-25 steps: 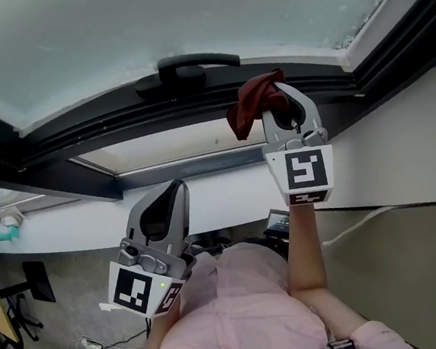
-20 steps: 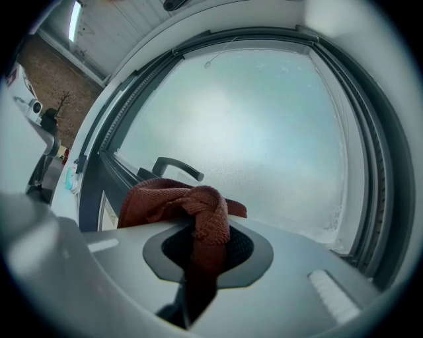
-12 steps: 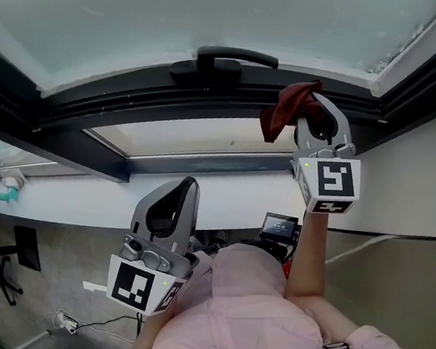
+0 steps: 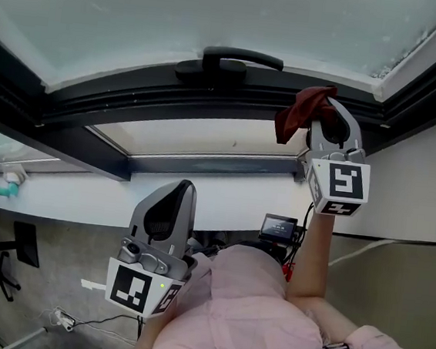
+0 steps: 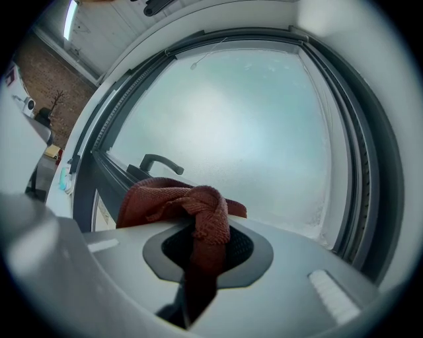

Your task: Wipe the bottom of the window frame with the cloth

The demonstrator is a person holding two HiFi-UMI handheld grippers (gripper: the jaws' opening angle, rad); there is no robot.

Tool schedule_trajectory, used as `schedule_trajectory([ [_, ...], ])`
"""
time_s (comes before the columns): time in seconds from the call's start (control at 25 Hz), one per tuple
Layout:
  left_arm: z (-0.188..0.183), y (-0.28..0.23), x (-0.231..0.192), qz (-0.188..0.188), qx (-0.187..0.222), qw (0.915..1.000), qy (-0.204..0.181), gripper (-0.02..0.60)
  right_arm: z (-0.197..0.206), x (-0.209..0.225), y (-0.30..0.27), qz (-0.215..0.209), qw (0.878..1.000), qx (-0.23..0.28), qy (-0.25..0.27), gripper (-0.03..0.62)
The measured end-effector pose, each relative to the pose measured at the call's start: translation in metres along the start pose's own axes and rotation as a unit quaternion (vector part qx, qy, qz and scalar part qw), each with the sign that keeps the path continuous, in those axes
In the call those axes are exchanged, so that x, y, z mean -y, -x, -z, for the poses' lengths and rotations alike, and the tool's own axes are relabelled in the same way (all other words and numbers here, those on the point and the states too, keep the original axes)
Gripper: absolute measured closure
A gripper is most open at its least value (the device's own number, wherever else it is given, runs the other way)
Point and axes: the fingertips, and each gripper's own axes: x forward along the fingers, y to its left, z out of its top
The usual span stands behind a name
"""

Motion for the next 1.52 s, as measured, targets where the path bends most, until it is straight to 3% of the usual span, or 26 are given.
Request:
schedule_trajectory([
  [1.52,0.002,-0.016,0.007,0.021,0.003,0.9997,0.009,0.584,0.02,0.056,0.014,0.063,0.998,-0.011,-0.016,0.536],
])
